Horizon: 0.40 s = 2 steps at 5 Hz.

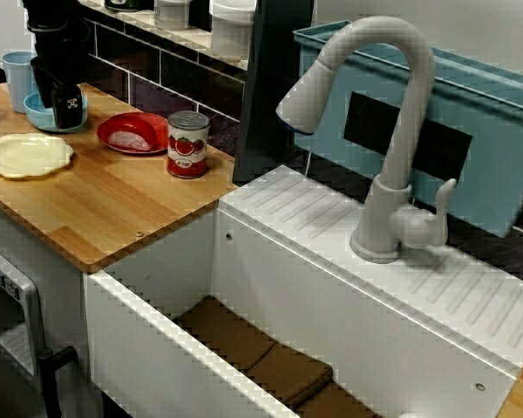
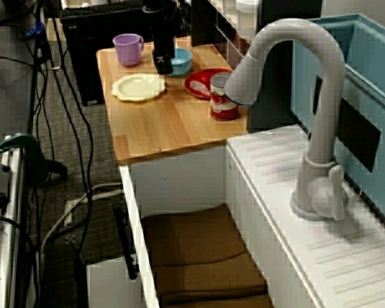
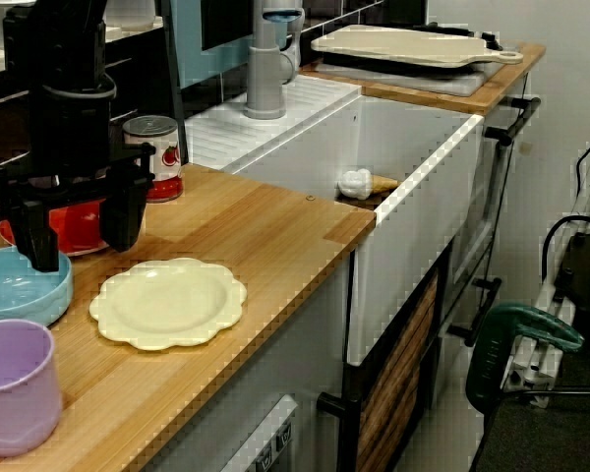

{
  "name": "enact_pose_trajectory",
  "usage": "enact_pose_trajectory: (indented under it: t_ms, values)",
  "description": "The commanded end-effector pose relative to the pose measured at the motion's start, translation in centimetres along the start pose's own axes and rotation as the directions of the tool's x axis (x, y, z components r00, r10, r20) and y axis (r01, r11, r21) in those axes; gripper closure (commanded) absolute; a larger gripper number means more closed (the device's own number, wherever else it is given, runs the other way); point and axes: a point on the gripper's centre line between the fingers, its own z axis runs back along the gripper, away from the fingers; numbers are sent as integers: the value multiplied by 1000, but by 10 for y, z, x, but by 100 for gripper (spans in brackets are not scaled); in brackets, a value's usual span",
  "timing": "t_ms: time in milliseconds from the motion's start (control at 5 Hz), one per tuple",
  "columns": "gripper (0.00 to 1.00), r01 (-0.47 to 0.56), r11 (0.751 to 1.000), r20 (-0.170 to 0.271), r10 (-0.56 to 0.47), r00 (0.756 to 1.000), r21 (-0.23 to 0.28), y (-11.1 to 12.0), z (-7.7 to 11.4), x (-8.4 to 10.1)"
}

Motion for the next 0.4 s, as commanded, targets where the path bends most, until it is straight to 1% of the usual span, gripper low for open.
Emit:
enact_pose_trajectory:
  t_ms: [0, 200]
  values:
    - [0, -15, 999, 31, 13, 999, 49, 14, 20, 10]
    - [100, -31, 998, 29, 30, 999, 52, 13, 16, 8]
